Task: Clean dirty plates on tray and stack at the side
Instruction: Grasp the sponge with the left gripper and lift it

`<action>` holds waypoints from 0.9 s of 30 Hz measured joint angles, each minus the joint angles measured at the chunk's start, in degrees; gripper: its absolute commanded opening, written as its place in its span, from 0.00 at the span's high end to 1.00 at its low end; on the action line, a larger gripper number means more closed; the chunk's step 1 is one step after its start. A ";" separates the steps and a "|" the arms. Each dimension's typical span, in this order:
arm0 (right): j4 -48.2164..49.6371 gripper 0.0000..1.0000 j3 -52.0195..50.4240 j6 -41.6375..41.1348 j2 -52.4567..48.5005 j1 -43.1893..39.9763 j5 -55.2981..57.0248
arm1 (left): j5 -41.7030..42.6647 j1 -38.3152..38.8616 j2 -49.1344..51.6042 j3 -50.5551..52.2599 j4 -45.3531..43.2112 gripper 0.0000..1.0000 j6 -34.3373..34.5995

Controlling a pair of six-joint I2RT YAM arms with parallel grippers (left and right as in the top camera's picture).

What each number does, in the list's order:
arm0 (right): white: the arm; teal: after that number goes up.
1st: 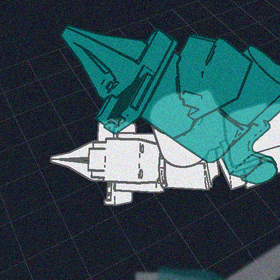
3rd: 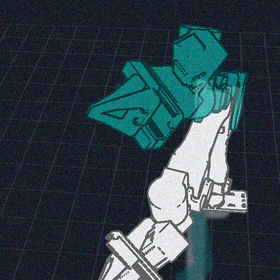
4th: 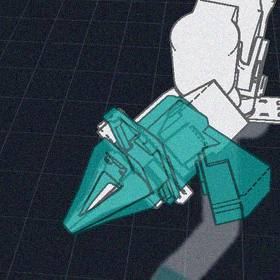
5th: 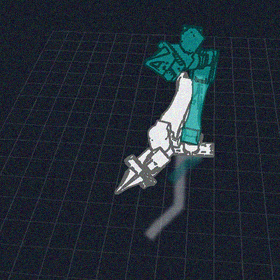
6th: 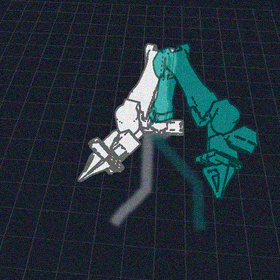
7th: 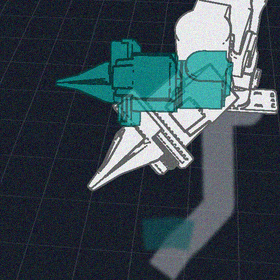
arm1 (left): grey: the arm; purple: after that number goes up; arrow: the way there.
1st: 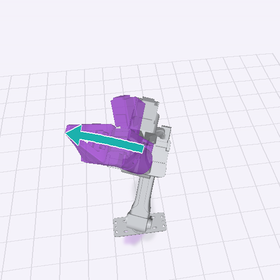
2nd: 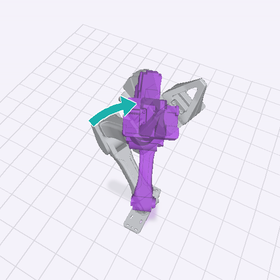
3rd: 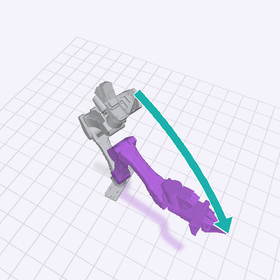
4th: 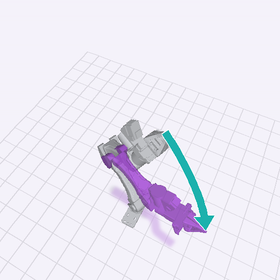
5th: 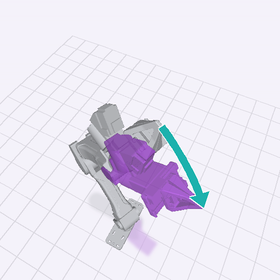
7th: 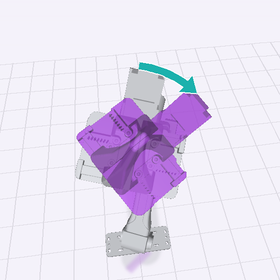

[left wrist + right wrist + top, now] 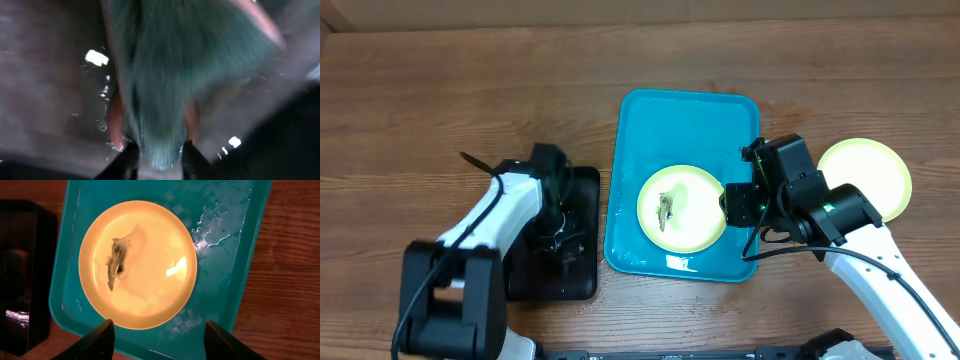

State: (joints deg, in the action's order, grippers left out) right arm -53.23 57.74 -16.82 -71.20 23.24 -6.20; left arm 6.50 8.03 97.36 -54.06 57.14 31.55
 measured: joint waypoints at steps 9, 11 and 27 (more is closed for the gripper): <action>-0.24 0.46 0.00 0.17 -0.48 0.00 0.00 | 0.37 -0.02 4.50 -2.82 2.64 0.96 0.50; -0.52 0.47 0.00 0.20 -0.48 0.00 0.00 | 0.35 -0.02 4.81 -4.92 5.22 0.81 0.07; -1.01 0.59 0.00 0.17 -0.50 0.00 0.00 | -8.87 0.15 4.66 -4.42 -3.80 0.96 -2.82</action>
State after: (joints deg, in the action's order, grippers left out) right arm -54.24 57.74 -16.64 -71.70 23.24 -6.20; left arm -2.37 8.19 102.02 -58.48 53.34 28.73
